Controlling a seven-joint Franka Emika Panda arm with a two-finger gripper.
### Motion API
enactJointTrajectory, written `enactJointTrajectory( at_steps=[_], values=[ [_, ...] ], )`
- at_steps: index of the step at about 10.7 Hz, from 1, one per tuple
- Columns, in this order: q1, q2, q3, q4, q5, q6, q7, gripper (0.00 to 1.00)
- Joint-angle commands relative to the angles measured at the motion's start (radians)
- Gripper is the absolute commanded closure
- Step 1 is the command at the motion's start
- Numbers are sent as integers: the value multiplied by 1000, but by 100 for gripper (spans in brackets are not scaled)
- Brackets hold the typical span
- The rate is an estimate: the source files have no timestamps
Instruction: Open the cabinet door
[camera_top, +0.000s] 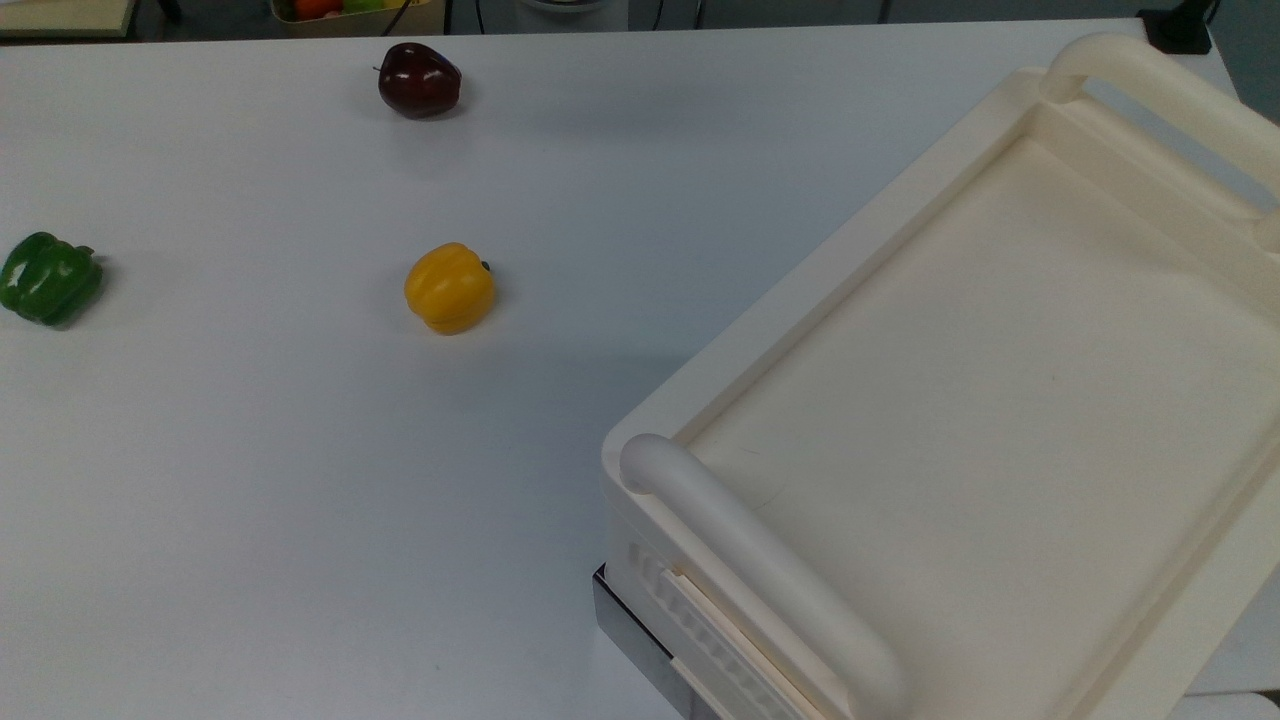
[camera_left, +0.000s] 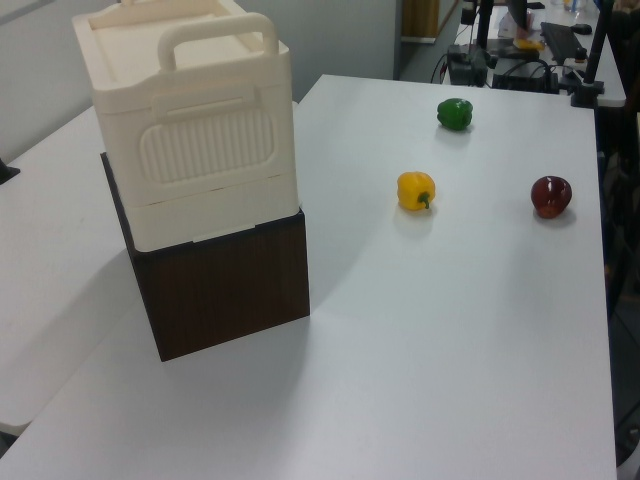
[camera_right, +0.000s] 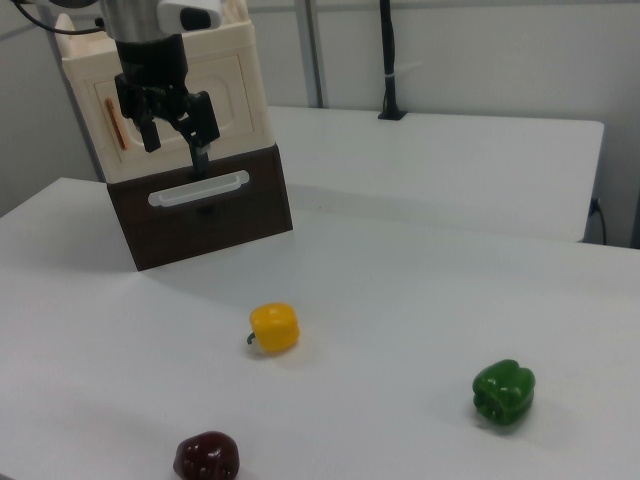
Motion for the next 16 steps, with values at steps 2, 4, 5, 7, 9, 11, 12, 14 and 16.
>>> enactJointTrajectory(
  at_steps=[2,4,5,7,9,11,12,14,16],
  values=[
    [-14,-19,-5,-18,23,-25,-73,0],
    [-35,-11,-5,-14,58,-14,-79,0],
    [-38,-10,-5,-12,58,-14,-79,0],
    [-37,-5,-3,-12,60,-9,-78,0],
    [-37,-5,0,-12,61,-9,-73,0],
    [-41,-10,-5,-12,64,-16,-75,0],
    [-40,-10,-3,-13,67,-14,-75,0],
    [-37,4,-3,-14,70,1,-76,0],
    [-40,36,-5,-20,112,114,-61,0]
  ],
)
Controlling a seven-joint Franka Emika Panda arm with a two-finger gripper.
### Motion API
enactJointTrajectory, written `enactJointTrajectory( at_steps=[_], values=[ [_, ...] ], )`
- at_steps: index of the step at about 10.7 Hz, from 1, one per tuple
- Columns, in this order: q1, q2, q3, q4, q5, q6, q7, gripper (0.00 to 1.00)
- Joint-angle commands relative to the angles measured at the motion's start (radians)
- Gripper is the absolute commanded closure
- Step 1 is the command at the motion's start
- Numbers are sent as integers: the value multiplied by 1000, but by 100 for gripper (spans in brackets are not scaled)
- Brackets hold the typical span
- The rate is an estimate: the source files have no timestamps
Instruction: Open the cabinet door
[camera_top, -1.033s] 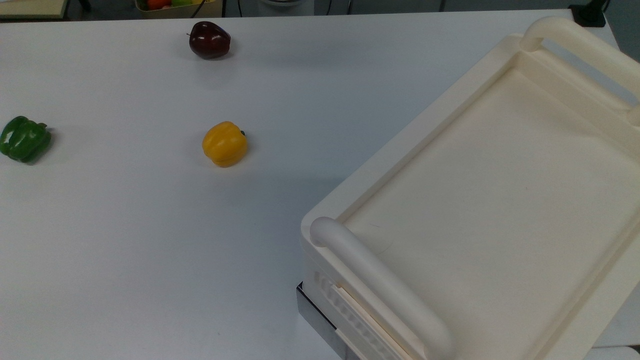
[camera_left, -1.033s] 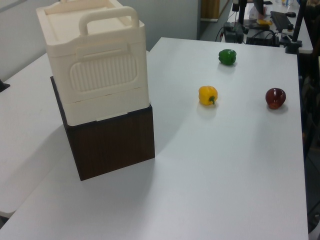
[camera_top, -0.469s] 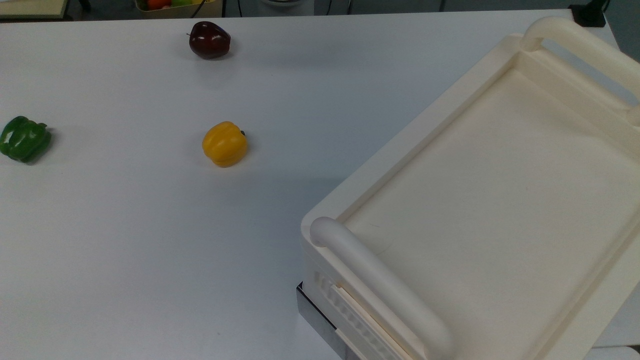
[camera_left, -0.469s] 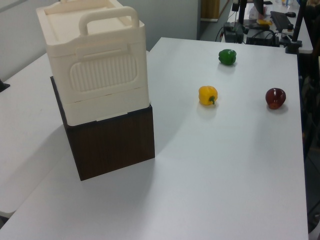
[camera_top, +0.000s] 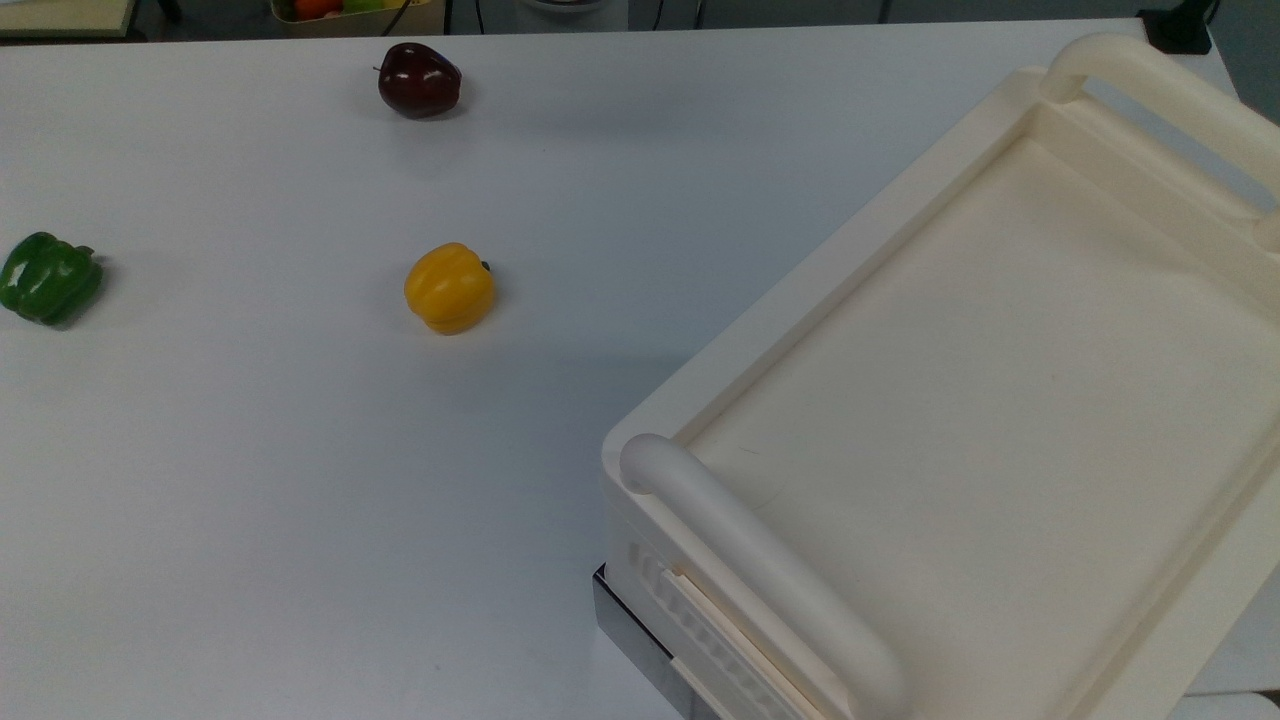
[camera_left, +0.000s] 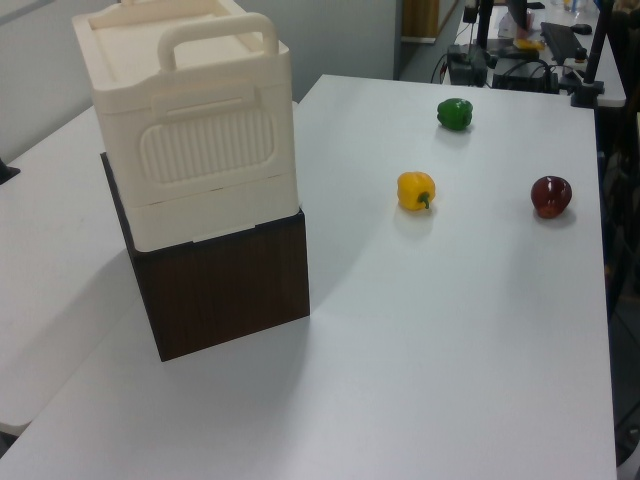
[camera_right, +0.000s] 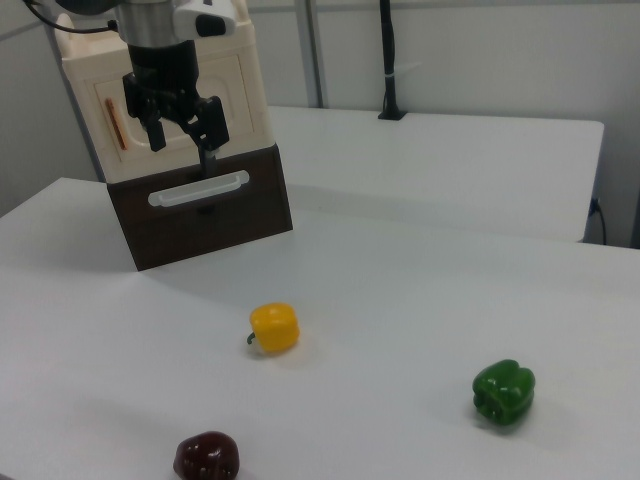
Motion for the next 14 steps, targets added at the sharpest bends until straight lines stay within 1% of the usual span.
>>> enactJointTrajectory(
  at_steps=[1,3,4,7,8,10,11,12,14],
  values=[
    [-7,38,-6,-19,60,136,-7,0],
    [-44,41,-6,-22,106,163,-9,0],
    [-52,64,-6,-21,120,177,-10,0],
    [-43,97,3,-21,121,208,-42,0],
    [-37,107,11,-21,121,213,-106,0],
    [4,115,11,-13,123,257,-249,0],
    [29,109,13,-10,121,301,-280,0],
    [61,104,13,-10,111,341,-283,0],
    [142,113,11,-13,89,486,-283,0]
  ],
)
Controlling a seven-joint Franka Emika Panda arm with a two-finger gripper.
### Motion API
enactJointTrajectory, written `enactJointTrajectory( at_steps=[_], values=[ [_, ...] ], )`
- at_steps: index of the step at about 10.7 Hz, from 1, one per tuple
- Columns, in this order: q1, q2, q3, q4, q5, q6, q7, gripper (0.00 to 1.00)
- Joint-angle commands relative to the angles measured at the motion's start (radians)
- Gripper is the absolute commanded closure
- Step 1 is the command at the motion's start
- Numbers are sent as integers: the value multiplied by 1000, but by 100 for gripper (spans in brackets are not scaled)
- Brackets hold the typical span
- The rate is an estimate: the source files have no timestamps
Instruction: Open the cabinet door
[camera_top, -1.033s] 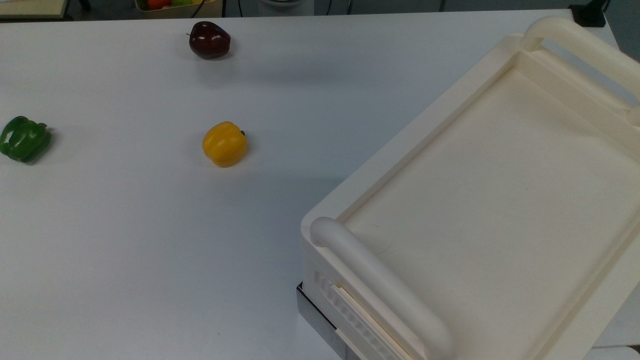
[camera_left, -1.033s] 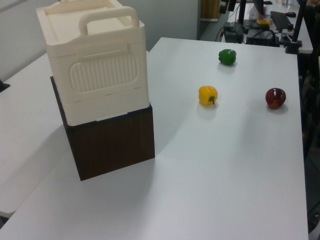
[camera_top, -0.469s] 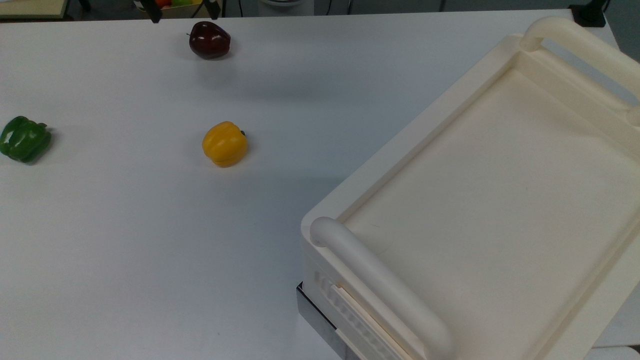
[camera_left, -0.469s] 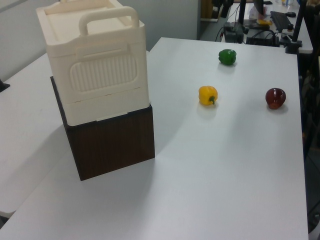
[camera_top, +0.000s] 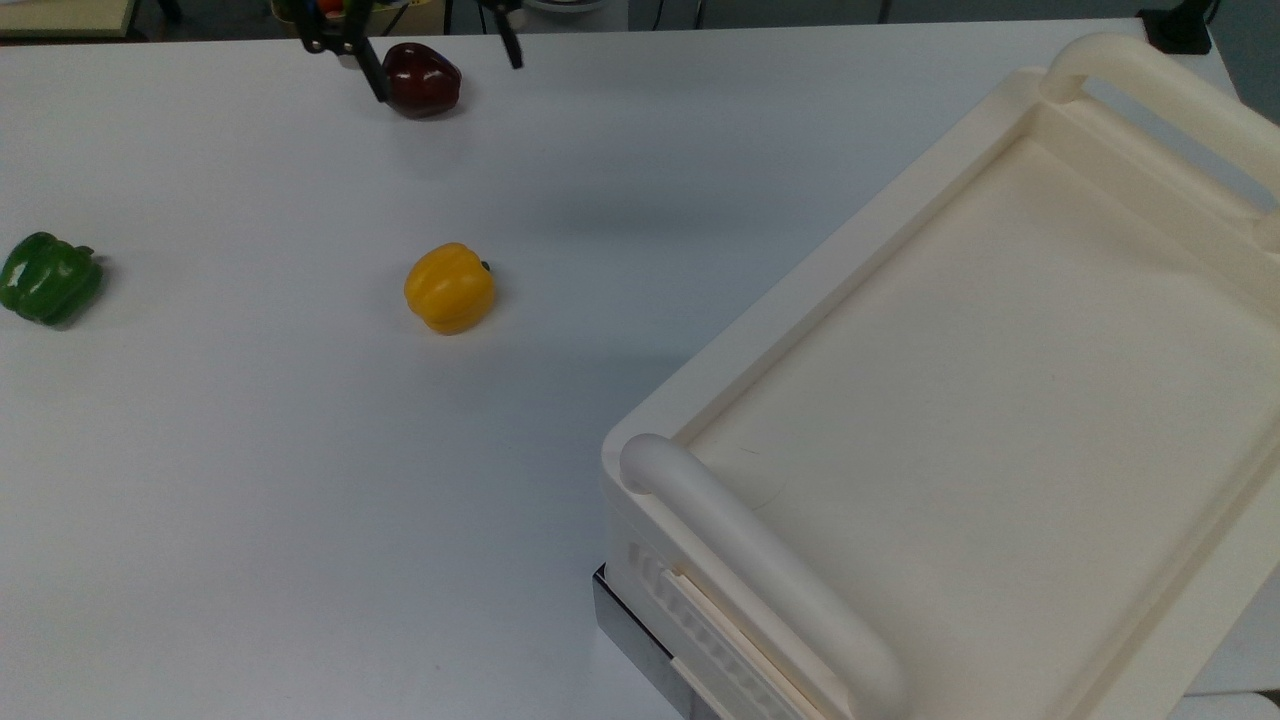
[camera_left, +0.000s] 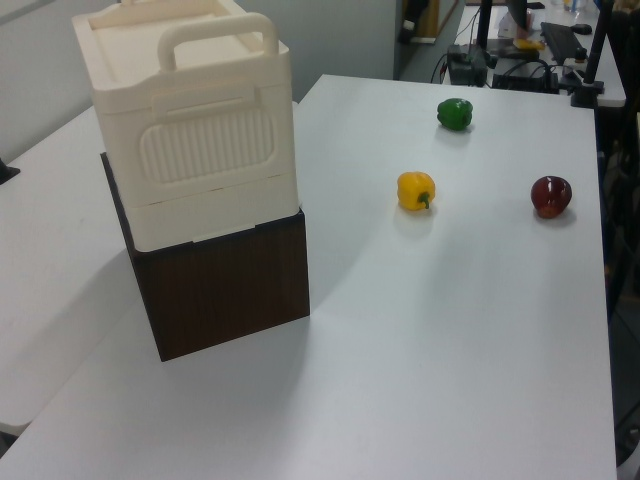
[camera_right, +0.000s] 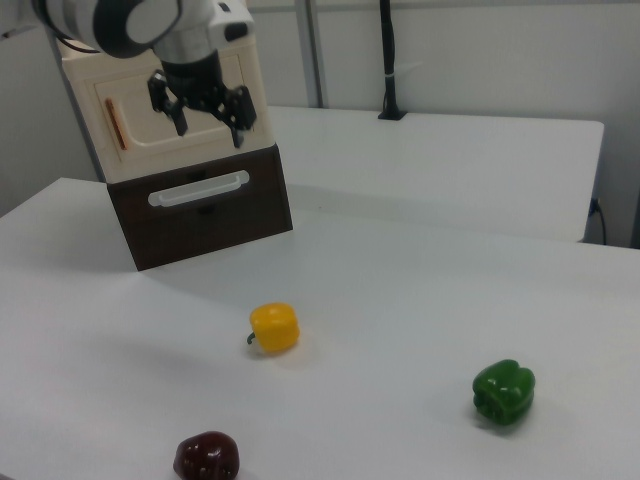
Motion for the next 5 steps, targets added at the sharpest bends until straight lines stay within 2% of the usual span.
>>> enactJointTrajectory(
  at_steps=[1,2,5],
  values=[
    [133,-1,-10,-14,-58,165,-28,0],
    [164,5,-10,-16,-95,187,-31,0],
    [248,22,-10,-11,-97,216,-83,0]
  ],
)
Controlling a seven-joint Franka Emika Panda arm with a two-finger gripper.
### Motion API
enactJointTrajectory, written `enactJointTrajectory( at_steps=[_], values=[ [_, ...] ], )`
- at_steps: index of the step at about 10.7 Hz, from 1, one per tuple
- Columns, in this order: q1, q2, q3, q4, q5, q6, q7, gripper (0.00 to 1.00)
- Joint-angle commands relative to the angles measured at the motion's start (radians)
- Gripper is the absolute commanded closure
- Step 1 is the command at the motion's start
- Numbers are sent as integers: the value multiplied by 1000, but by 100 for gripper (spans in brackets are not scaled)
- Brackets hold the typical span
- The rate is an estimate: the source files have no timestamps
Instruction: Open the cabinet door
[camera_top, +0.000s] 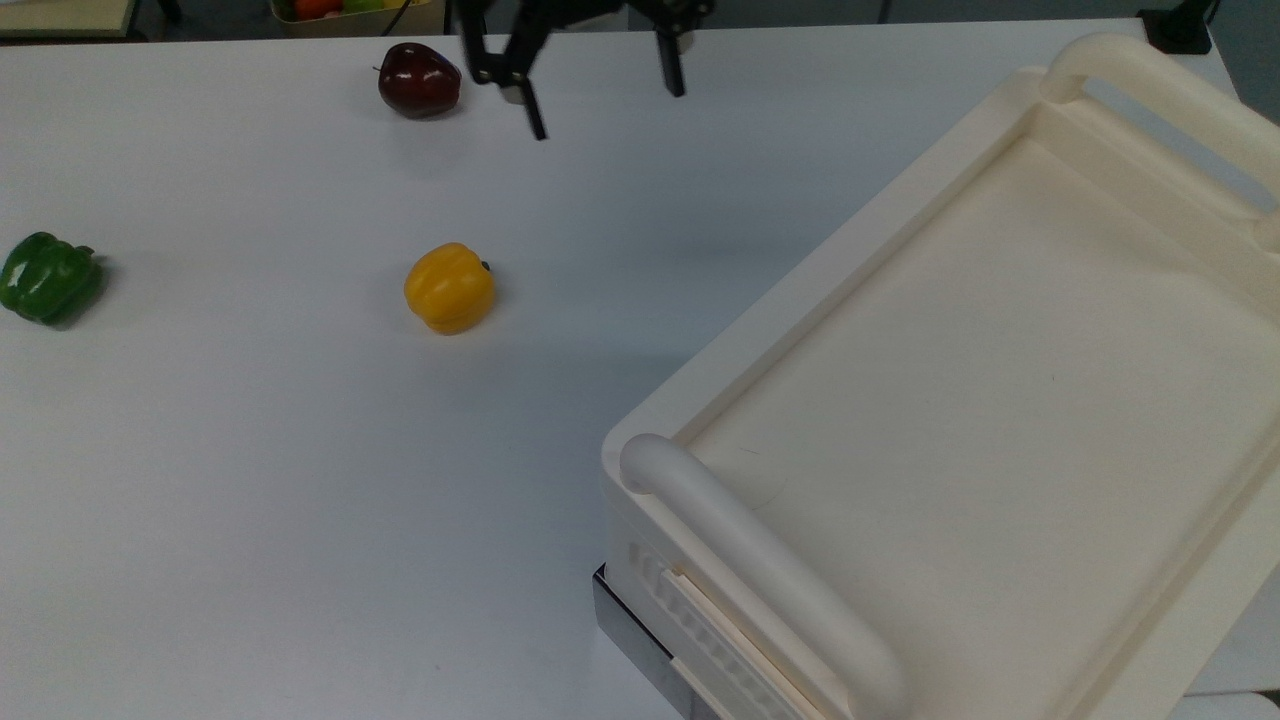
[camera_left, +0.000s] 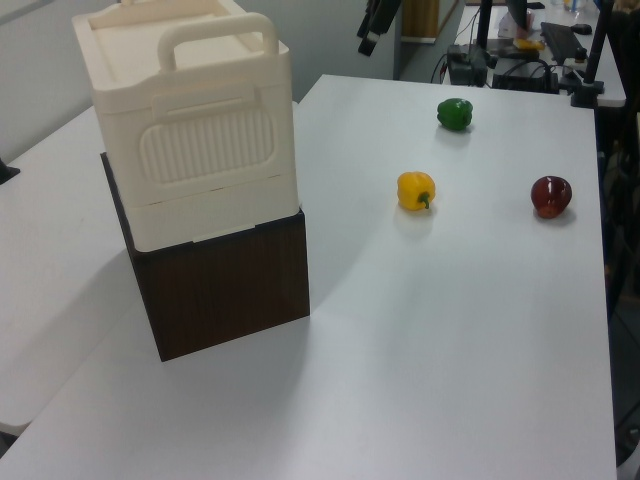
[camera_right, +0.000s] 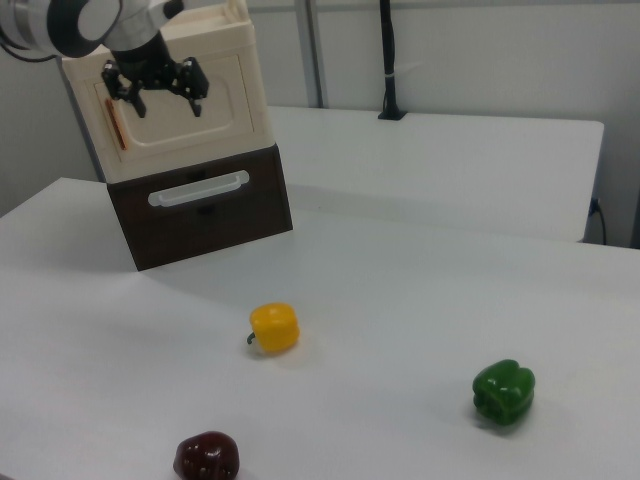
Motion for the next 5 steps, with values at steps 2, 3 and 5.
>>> enactJointTrajectory(
  at_steps=[2,3,5],
  values=[
    [116,30,-14,-4,-13,37,-107,0],
    [151,49,-14,-2,-16,43,-102,0],
    [208,57,-14,-6,-18,123,-98,0]
  ],
)
